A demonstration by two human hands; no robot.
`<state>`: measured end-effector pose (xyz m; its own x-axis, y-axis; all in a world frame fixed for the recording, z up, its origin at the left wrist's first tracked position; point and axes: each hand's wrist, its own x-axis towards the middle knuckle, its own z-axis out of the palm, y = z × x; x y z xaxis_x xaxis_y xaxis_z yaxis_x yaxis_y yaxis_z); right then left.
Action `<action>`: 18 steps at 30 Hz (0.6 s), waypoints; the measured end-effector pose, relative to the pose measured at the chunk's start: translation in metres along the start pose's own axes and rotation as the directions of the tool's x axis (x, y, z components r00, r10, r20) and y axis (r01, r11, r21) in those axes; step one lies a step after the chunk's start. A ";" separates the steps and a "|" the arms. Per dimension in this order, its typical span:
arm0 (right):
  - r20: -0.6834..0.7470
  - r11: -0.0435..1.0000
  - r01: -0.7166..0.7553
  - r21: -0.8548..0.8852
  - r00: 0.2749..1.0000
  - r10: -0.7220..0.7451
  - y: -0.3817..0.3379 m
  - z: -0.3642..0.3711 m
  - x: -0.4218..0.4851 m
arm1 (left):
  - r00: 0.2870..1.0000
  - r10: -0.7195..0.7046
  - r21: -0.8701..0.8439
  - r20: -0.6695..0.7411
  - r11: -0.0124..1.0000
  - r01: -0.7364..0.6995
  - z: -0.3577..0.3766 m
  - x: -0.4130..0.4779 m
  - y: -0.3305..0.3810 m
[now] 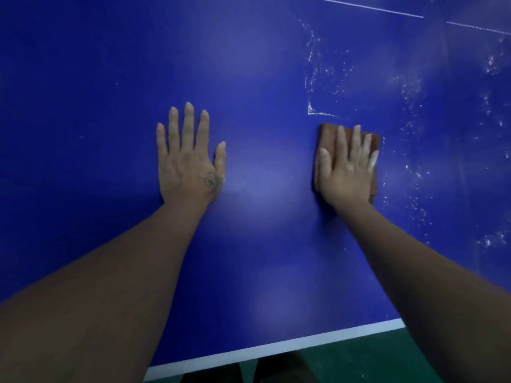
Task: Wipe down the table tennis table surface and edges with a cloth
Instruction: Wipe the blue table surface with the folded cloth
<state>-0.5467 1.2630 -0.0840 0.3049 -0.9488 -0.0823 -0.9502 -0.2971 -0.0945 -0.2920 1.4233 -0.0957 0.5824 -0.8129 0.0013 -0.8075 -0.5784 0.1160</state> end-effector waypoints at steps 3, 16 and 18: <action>-0.040 0.988 0.154 0.012 0.987 -0.153 -0.052 0.008 -0.011 | 1.000 -0.001 -0.006 0.005 1.000 0.001 0.001 0.001 -0.001; 0.016 0.993 0.102 0.055 0.995 -0.103 -0.019 -0.007 0.076 | 0.999 0.017 -0.073 -0.035 0.997 -0.019 0.002 0.003 -0.002; 0.030 0.998 0.044 0.044 0.999 -0.046 0.000 -0.010 0.072 | 0.999 -0.007 -0.156 -0.033 0.988 0.001 -0.002 0.008 0.001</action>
<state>-0.5259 1.1939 -0.0803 0.3498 -0.9306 -0.1076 -0.9319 -0.3339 -0.1418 -0.2884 1.4163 -0.0938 0.5906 -0.8063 0.0337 -0.7822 -0.5617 0.2695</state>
